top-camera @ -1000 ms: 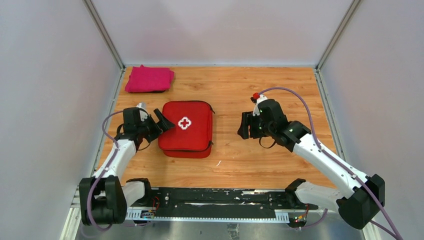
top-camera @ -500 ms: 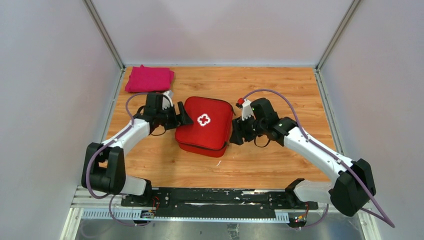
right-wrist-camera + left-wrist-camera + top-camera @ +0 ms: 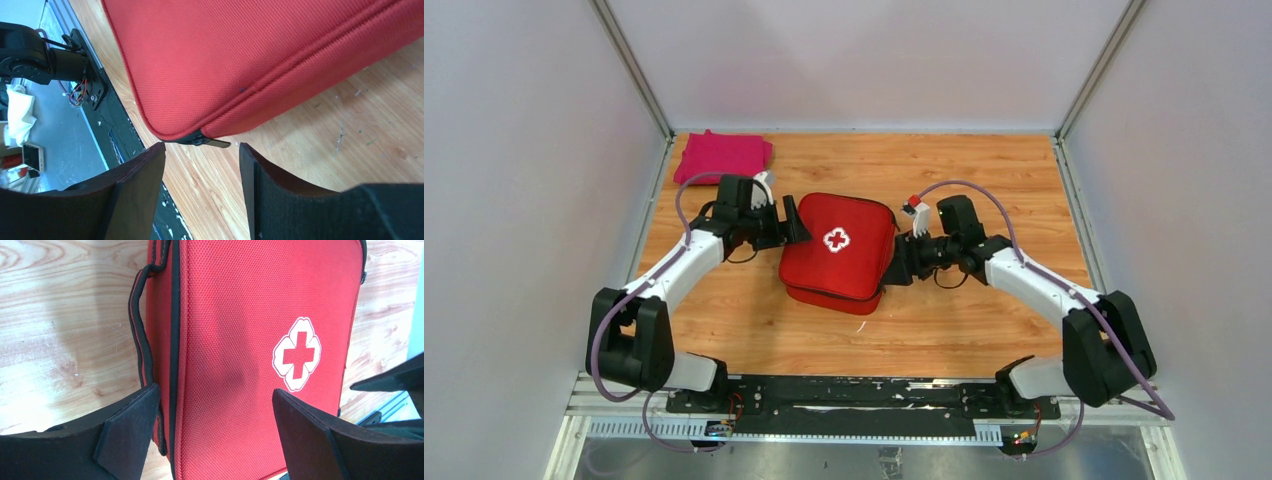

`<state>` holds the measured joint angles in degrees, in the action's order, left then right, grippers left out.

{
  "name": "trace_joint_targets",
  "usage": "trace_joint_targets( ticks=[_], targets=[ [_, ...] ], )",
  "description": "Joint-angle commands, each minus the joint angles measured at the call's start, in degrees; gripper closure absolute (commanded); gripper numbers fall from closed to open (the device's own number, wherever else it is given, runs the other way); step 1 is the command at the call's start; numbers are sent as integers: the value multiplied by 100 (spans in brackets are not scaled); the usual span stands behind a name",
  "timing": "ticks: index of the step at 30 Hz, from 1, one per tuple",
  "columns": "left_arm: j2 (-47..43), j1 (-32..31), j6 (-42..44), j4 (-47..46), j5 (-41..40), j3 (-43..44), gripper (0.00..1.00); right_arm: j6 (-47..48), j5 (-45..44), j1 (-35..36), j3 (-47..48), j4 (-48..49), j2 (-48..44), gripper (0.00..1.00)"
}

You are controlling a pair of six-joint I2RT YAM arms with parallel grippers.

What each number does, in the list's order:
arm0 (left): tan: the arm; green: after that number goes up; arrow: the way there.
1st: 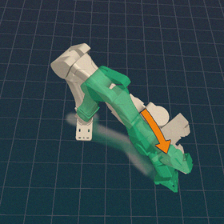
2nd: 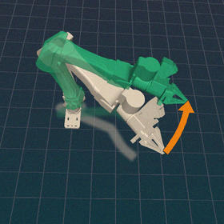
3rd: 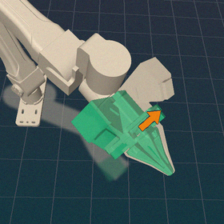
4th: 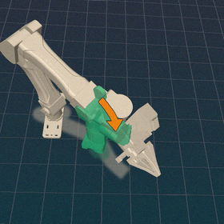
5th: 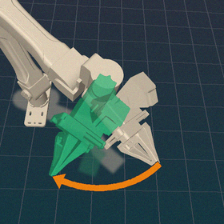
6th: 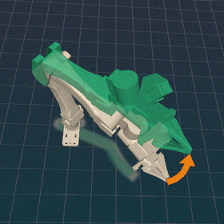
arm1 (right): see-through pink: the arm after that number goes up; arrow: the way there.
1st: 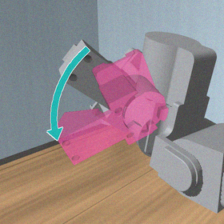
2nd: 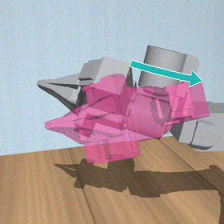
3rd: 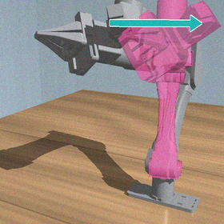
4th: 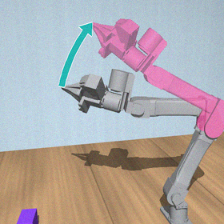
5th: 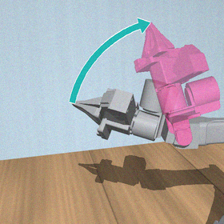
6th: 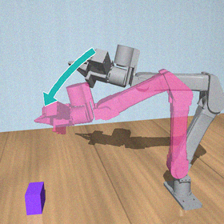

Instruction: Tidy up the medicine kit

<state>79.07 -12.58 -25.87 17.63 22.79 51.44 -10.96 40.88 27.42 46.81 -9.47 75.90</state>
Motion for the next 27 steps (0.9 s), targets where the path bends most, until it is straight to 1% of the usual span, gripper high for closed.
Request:
trace_joint_targets(
  ticks=[1,4,9,13,18,22,27],
  targets=[
    [38,-17,208,253,-2,151,11,-122,905,-327,-367,774,236,39],
    [84,-17,289,277,-6,156,11,-242,1232,-493,-556,1249,429,39],
    [149,-17,301,249,94,179,11,-228,1496,-536,-596,1578,834,40],
    [141,-17,326,280,87,182,11,-353,1803,-536,-629,2023,1190,42],
    [159,-17,359,302,85,195,11,-514,2065,-536,-609,2336,1544,43],
    [166,-17,363,310,85,202,12,-587,2200,-536,-616,2399,1603,49],
    [192,-17,363,305,86,198,12,-523,2206,-536,-651,2183,1473,57]
  ],
)
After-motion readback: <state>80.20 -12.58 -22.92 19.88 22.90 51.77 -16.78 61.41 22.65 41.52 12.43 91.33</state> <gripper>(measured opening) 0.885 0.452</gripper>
